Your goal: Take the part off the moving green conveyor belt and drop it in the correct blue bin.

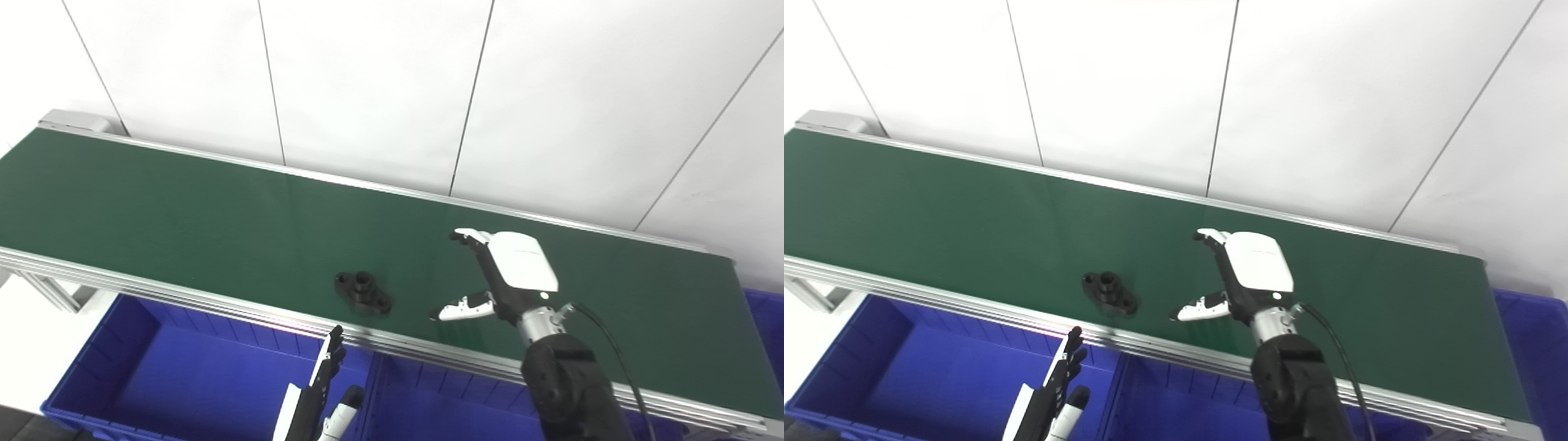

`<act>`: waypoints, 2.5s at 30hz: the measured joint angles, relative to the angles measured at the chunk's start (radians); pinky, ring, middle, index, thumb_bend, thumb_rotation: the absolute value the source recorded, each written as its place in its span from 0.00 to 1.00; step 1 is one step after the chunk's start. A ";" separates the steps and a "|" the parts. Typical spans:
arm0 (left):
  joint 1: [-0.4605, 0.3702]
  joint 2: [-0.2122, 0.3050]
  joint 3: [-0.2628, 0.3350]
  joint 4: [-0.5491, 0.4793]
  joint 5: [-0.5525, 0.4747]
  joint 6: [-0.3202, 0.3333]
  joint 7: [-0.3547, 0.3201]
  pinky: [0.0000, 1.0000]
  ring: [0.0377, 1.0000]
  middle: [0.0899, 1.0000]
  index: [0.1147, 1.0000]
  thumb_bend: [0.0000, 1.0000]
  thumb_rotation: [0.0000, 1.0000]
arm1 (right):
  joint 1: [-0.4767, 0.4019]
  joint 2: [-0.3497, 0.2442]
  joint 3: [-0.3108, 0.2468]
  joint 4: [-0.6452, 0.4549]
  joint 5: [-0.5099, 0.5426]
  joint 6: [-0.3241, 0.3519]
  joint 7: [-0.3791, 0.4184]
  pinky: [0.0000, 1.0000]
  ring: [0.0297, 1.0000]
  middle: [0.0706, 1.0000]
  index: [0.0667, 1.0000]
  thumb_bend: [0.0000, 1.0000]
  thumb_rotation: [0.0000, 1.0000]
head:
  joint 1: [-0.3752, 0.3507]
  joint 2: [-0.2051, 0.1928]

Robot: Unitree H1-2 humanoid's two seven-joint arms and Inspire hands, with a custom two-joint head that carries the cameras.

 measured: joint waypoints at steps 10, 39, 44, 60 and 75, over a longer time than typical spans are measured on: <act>0.000 0.000 -0.001 -0.002 0.008 0.001 0.000 0.94 0.94 1.00 1.00 0.63 0.98 | -0.035 0.023 0.063 0.093 -0.020 0.018 -0.017 0.77 0.75 0.76 0.79 1.00 0.41 | 0.005 0.005; 0.020 0.000 -0.008 -0.041 0.031 0.030 0.002 0.92 0.89 0.92 1.00 0.65 0.96 | -0.074 0.050 0.127 0.319 0.007 0.043 -0.157 0.24 0.28 0.34 0.44 0.65 0.29 | 0.017 0.061; 0.030 0.000 -0.012 -0.069 0.031 0.036 0.002 0.91 0.89 0.91 1.00 0.65 0.96 | -0.080 0.045 0.139 0.363 0.024 0.045 -0.228 0.21 0.25 0.30 0.35 0.61 0.24 | 0.008 0.068; 0.031 0.002 -0.015 -0.072 0.024 0.035 0.000 0.95 0.89 0.89 1.00 0.62 0.98 | -0.085 0.026 0.134 0.412 0.110 0.054 -0.358 0.25 0.29 0.34 0.44 0.51 0.15 | -0.020 0.071; 0.026 0.008 -0.019 -0.070 0.000 0.034 -0.005 0.98 0.90 0.89 1.00 0.63 1.00 | 0.010 -0.014 0.082 0.342 0.215 -0.034 -0.515 0.14 0.17 0.22 0.45 0.51 0.13 | -0.072 0.057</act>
